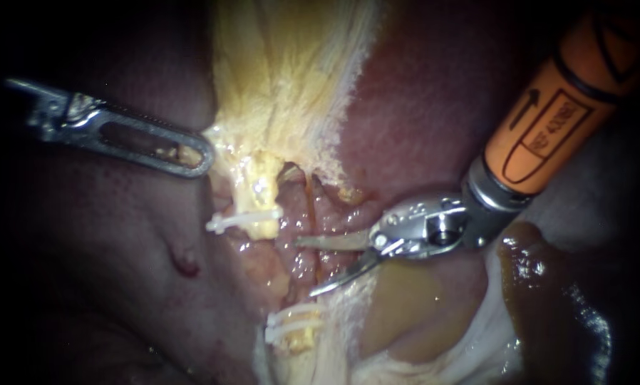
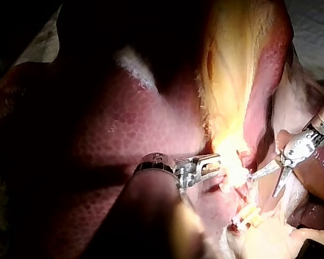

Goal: Go back from the cut left tube

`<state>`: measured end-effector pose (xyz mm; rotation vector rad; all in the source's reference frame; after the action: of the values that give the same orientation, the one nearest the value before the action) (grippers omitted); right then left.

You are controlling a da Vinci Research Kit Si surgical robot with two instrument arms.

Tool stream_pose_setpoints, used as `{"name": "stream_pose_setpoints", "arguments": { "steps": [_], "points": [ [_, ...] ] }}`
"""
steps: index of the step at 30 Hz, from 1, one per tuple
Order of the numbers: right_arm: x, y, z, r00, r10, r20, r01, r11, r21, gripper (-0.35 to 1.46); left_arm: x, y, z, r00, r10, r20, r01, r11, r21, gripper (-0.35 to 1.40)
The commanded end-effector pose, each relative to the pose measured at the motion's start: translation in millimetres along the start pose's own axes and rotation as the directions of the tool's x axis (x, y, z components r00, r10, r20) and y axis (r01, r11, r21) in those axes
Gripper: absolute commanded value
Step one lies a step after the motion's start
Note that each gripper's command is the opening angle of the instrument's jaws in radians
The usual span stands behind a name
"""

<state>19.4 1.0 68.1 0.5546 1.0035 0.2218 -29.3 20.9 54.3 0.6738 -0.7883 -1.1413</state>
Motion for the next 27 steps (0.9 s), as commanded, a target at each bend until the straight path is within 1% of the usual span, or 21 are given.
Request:
{"name": "stream_pose_setpoints", "arguments": {
  "steps": [1, 3, 5, 6, 9, 10, 13, 17, 19, 21, 24, 27],
  "points": [
    [-0.1, -0.1, -0.5, 1.0, -0.011, 0.007, 0.011, 1.0, -0.01, 1.45, 0.0, 0.0, 0.0, 1.0, 0.0, 0.0, 0.0, 1.0, 0.0, -0.35],
    [-0.1, -0.2, -1.7, 0.999, -0.05, 0.01, 0.05, 0.998, -0.032, 1.45, 0.0, 0.0, 0.0, 1.0, 0.0, 0.0, 0.0, 1.0, 0.0, -0.35],
    [0.4, -0.1, -3.3, 0.997, -0.075, 0.019, 0.076, 0.996, -0.05, 1.45, 0.0, 0.0, 0.0, 1.0, 0.0, 0.0, 0.0, 1.0, 0.0, -0.35],
    [0.7, -0.1, -4.1, 0.996, -0.09, 0.027, 0.091, 0.994, -0.064, 1.45, 0.0, 0.0, 0.0, 1.0, 0.0, 0.0, 0.0, 1.0, 0.0, -0.35],
    [1.7, 0.0, -6.7, 0.99, -0.12, 0.081, 0.128, 0.985, -0.112, 1.45, 0.0, 0.1, 0.0, 1.0, 0.0, 0.0, 0.0, 1.0, 0.0, -0.35],
    [1.8, 0.0, -7.4, 0.987, -0.131, 0.092, 0.142, 0.982, -0.124, 1.45, 0.0, 0.1, 0.0, 1.0, 0.001, 0.0, -0.001, 1.0, 0.0, -0.35],
    [2.2, 0.0, -9.7, 0.983, -0.148, 0.109, 0.164, 0.974, -0.159, 1.45, 0.0, 0.2, 0.1, 1.0, 0.001, 0.0, -0.001, 1.0, 0.0, -0.35],
    [2.1, 0.3, -11.8, 0.98, -0.151, 0.133, 0.176, 0.962, -0.207, 1.45, 0.0, 0.2, 0.1, 1.0, 0.001, 0.0, -0.001, 1.0, 0.0, -0.35],
    [2.0, 0.5, -12.4, 0.979, -0.149, 0.137, 0.175, 0.963, -0.205, 1.45, 0.0, 0.3, 0.2, 1.0, 0.001, 0.0, -0.001, 1.0, 0.0, -0.35],
    [1.9, 0.5, -12.7, 0.979, -0.155, 0.13, 0.176, 0.969, -0.176, 1.45, 0.1, 0.4, 0.4, 1.0, 0.002, 0.001, -0.002, 1.0, -0.001, -0.35],
    [1.9, 0.6, -12.7, 0.979, -0.154, 0.13, 0.175, 0.968, -0.177, 1.45, 0.2, 0.7, 0.9, 1.0, 0.003, 0.002, -0.003, 1.0, -0.003, -0.35],
    [1.8, 0.6, -12.7, 0.979, -0.154, 0.13, 0.176, 0.968, -0.177, 1.45, 0.3, 0.9, 2.0, 1.0, 0.004, 0.004, -0.004, 1.0, -0.004, -0.35]
  ]
}}
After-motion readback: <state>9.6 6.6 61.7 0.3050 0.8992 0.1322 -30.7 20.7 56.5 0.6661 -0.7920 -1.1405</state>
